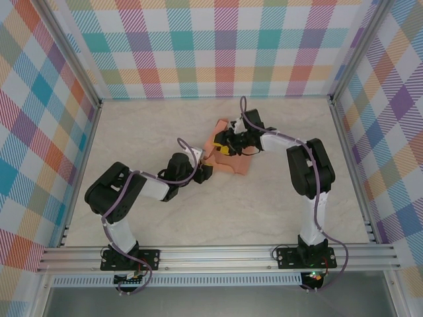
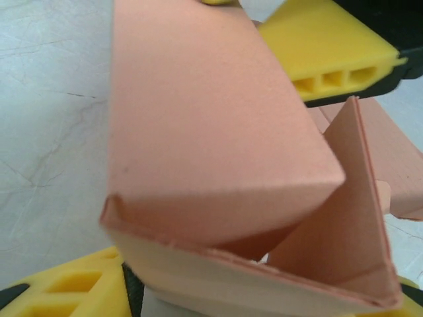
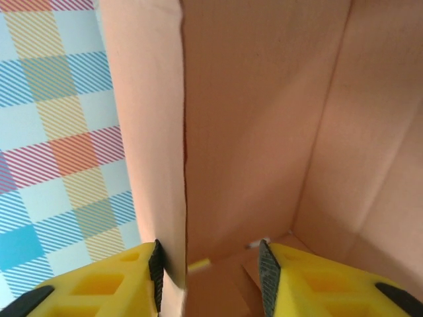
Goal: Fold the paper box
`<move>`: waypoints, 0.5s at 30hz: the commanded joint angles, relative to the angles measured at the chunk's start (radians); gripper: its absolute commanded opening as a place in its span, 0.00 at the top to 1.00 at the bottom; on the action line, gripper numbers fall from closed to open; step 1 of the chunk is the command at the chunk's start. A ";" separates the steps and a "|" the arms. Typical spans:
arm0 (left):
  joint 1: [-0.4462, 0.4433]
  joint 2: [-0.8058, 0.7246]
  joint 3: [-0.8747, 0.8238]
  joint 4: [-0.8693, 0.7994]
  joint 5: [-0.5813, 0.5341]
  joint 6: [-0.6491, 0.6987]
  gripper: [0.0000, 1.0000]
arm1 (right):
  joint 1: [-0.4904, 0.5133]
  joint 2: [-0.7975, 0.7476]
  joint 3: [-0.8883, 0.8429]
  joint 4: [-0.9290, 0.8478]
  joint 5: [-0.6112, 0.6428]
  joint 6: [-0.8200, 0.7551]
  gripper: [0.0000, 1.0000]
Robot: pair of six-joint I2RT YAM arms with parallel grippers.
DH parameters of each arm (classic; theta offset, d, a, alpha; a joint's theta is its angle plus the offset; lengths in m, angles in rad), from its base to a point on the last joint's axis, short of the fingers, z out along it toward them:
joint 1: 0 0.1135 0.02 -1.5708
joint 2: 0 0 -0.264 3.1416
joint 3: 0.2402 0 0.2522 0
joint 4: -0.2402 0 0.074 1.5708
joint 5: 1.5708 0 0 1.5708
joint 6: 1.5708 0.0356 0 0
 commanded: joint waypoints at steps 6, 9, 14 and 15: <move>0.051 -0.023 0.017 0.014 -0.016 -0.036 0.51 | -0.045 -0.076 -0.069 -0.243 0.033 -0.343 0.51; 0.056 -0.025 0.025 0.006 -0.009 -0.039 0.51 | -0.045 -0.107 -0.111 -0.229 0.032 -0.412 0.51; 0.062 -0.032 0.040 -0.019 0.000 -0.033 0.50 | -0.043 -0.158 -0.141 -0.222 0.086 -0.512 0.52; 0.064 -0.038 0.039 -0.027 0.001 -0.035 0.49 | -0.043 -0.168 -0.145 -0.217 0.099 -0.519 0.52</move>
